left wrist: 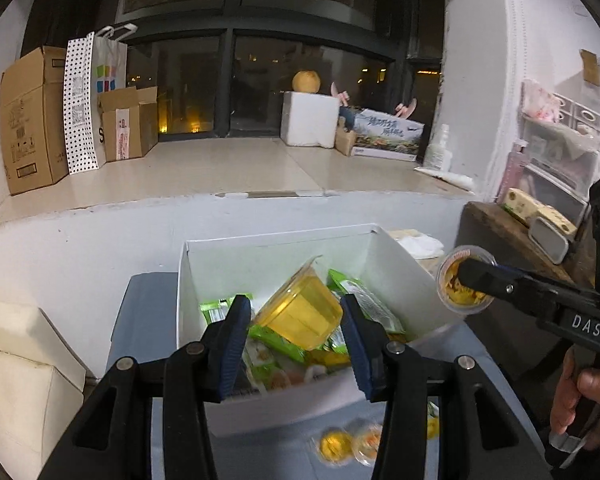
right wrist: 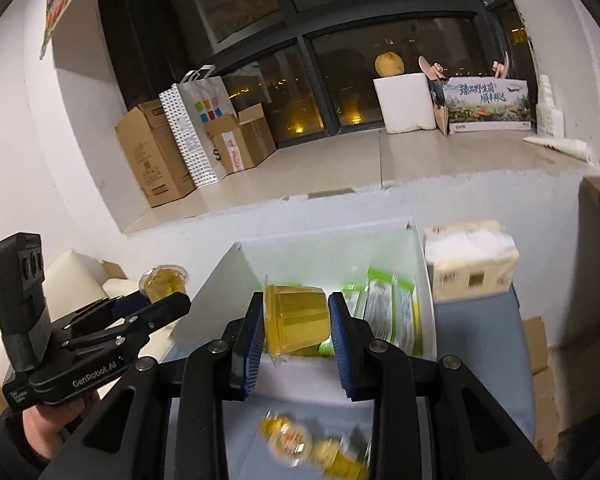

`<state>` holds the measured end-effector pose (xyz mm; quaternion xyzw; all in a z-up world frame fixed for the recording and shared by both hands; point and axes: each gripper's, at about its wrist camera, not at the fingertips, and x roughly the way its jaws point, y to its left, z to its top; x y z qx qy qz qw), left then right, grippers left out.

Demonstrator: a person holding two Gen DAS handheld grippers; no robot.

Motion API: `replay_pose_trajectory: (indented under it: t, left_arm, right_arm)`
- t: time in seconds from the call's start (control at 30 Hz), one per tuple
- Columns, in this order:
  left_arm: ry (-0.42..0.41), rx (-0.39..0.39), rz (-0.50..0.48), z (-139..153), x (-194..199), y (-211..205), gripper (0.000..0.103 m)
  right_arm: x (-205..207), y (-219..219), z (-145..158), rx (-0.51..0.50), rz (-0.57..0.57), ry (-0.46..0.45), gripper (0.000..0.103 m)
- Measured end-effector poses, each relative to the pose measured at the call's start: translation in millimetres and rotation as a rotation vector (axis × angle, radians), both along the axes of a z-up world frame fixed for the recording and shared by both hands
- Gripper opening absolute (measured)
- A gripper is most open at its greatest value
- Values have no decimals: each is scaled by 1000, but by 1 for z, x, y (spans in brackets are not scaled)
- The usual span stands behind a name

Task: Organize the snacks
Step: 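Lower both yellow jelly cups into the white box and open both tools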

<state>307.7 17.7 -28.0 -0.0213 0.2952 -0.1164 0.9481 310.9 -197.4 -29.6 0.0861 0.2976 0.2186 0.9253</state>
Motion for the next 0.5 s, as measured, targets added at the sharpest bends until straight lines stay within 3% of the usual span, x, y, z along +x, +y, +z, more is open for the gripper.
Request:
replay_pose_trajectory:
  t: [0.1,0.13,0.17,0.2,0.5]
  left_arm:
    - [32,31,24,-12,21,1,52]
    - [40,36,38,-15,23,1,65]
    - [52,39,54,-18,26,3,92]
    - [58,34,63,-20,27,6,103]
    - [60,27,78,-26,13,16,103]
  right_arm:
    - [30,4,-12,-29,-22,60,39]
    - [36,4,-16,-27,-21,85,51]
    - [40,4,-20,-21,-24,108,86]
    - [40,2,-21,-17,-38,101,102]
    - [15,-11,-23,27,-51,72,103]
